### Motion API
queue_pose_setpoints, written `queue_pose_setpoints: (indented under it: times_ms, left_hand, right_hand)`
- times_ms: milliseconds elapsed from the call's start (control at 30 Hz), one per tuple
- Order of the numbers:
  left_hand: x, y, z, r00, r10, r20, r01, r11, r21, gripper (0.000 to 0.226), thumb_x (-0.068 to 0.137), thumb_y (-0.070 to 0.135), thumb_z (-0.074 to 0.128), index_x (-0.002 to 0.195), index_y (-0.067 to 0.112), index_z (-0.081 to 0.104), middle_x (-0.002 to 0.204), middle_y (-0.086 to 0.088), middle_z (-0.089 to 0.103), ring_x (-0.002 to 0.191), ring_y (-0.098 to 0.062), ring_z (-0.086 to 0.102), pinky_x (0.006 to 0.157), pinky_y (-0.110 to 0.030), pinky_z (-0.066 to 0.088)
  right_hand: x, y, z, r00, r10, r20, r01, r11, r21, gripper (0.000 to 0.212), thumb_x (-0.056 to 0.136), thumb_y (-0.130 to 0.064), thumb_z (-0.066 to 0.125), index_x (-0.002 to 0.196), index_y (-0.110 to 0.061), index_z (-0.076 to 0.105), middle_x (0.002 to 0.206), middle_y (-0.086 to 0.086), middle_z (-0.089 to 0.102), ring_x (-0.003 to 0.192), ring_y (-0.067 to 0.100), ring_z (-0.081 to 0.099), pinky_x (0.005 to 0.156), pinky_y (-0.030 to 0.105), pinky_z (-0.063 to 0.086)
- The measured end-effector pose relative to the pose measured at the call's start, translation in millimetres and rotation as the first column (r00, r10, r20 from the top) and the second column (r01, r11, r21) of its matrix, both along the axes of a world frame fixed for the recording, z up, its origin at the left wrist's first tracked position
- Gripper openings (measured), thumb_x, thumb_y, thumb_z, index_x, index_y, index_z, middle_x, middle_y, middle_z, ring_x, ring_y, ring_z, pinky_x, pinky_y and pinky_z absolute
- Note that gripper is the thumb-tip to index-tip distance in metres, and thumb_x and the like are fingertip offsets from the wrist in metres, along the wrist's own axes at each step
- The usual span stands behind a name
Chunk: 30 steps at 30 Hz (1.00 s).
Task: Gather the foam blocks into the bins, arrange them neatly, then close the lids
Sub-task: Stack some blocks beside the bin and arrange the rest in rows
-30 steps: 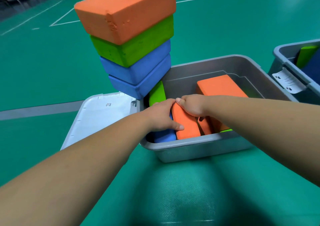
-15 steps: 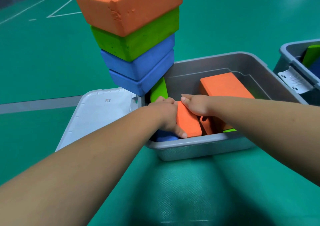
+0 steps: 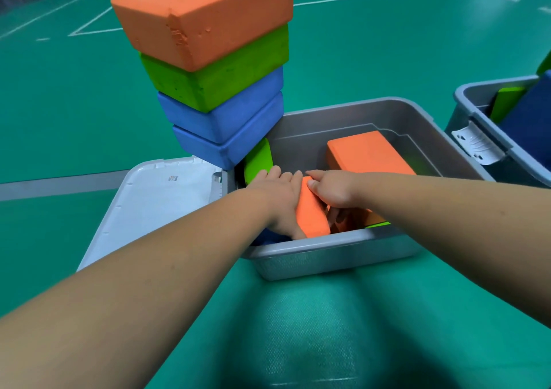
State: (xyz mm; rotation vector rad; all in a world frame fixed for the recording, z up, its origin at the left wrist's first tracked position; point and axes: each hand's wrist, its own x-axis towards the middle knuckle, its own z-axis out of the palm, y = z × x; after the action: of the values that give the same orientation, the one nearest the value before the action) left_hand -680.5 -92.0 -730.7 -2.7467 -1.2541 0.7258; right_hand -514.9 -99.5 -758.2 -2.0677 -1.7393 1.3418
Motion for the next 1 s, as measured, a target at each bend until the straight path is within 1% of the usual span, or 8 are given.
queue_pose_setpoints:
  times_ms: [100, 167, 233, 300, 433, 633, 833, 1000]
  left_hand:
    - [1.7, -0.2, 3.1, 1.000, -0.025, 0.015, 0.024, 1.000, 0.017, 0.134, 0.048, 0.095, 0.068, 0.149, 0.013, 0.033, 0.140, -0.007, 0.047, 0.119, -0.027, 0.040, 0.106, -0.044, 0.036]
    - [4.6, -0.5, 5.6, 1.000, -0.014, -0.013, 0.014, 1.000, 0.000, 0.123, 0.051, 0.090, 0.072, 0.142, 0.015, 0.038, 0.137, -0.007, 0.048, 0.119, -0.028, 0.040, 0.105, -0.045, 0.038]
    - [9.8, -1.9, 10.1, 0.998, 0.027, -0.048, -0.029, 0.999, -0.033, 0.118, 0.057, 0.084, 0.075, 0.144, 0.015, 0.038, 0.140, -0.008, 0.048, 0.123, -0.029, 0.040, 0.104, -0.046, 0.039]
    - [17.7, -3.5, 16.4, 0.996, 0.061, -0.066, -0.064, 0.996, -0.057, 0.112, 0.067, 0.084, 0.070, 0.149, 0.013, 0.038, 0.143, -0.010, 0.048, 0.127, -0.031, 0.041, 0.101, -0.044, 0.039]
    - [30.1, -3.2, 17.8, 0.988, 0.152, -0.016, -0.153, 0.984, -0.095, 0.099, 0.086, 0.086, 0.044, 0.149, 0.009, 0.047, 0.144, -0.014, 0.047, 0.132, -0.035, 0.039, 0.103, -0.043, 0.035]
    - [43.3, -4.8, 8.3, 0.988, 0.151, 0.021, -0.150, 0.988, -0.038, 0.085, 0.089, 0.078, 0.054, 0.140, 0.010, 0.055, 0.136, -0.016, 0.042, 0.127, -0.034, 0.038, 0.109, -0.048, 0.042]
    - [47.8, -7.7, 16.2, 0.989, 0.142, -0.034, -0.143, 0.989, -0.039, 0.081, 0.093, 0.075, 0.050, 0.142, 0.011, 0.054, 0.139, -0.016, 0.043, 0.128, -0.035, 0.038, 0.109, -0.046, 0.041]
    - [40.7, -8.6, 15.1, 0.990, 0.143, -0.019, -0.143, 0.989, -0.032, 0.084, 0.093, 0.076, 0.048, 0.143, 0.008, 0.051, 0.136, -0.017, 0.044, 0.124, -0.034, 0.040, 0.107, -0.045, 0.041]
  right_hand:
    - [2.5, -0.6, 4.3, 1.000, -0.022, -0.015, 0.021, 1.000, -0.019, 0.054, 0.112, -0.037, 0.026, 0.164, -0.027, 0.013, 0.104, 0.013, 0.068, 0.069, 0.029, 0.077, 0.070, 0.045, 0.064]
    - [5.6, -1.7, 11.2, 0.998, 0.021, 0.059, -0.024, 0.999, 0.045, 0.044, 0.112, -0.034, 0.031, 0.148, -0.014, 0.046, 0.098, 0.013, 0.072, 0.071, 0.029, 0.076, 0.064, 0.039, 0.062]
    - [14.3, -2.4, 19.5, 0.944, 0.059, 0.323, -0.141, 0.961, 0.238, 0.038, 0.109, -0.034, 0.038, 0.119, -0.011, 0.066, 0.096, 0.008, 0.075, 0.082, 0.028, 0.075, 0.068, 0.033, 0.057]
    - [28.1, -3.5, 24.3, 0.843, -0.005, 0.537, -0.232, 0.899, 0.371, 0.035, 0.103, -0.036, 0.043, 0.113, -0.016, 0.070, 0.109, 0.010, 0.073, 0.103, 0.032, 0.068, 0.082, 0.035, 0.053]
    - [55.5, -16.8, 28.1, 0.672, -0.017, 0.741, -0.272, 0.925, 0.267, 0.045, 0.098, -0.049, 0.048, 0.127, -0.017, 0.062, 0.128, 0.012, 0.058, 0.118, 0.036, 0.056, 0.094, 0.044, 0.049]
    - [66.6, -39.4, 11.9, 0.532, 0.122, 0.838, -0.256, 0.966, 0.022, 0.094, 0.072, -0.079, 0.066, 0.142, -0.024, 0.037, 0.140, 0.007, 0.039, 0.126, 0.039, 0.049, 0.096, 0.054, 0.046]
    - [60.2, -39.7, 3.6, 0.442, 0.184, 0.878, -0.239, 0.968, -0.082, 0.093, 0.084, -0.047, 0.071, 0.156, -0.023, 0.017, 0.148, 0.005, 0.026, 0.133, 0.048, 0.043, 0.104, 0.071, 0.035]
    - [63.8, -40.1, 6.5, 0.407, 0.235, 0.882, -0.390, 0.919, -0.065, 0.107, 0.091, -0.026, 0.067, 0.159, -0.047, -0.014, 0.151, 0.009, 0.023, 0.117, 0.044, 0.057, 0.083, 0.051, 0.047]
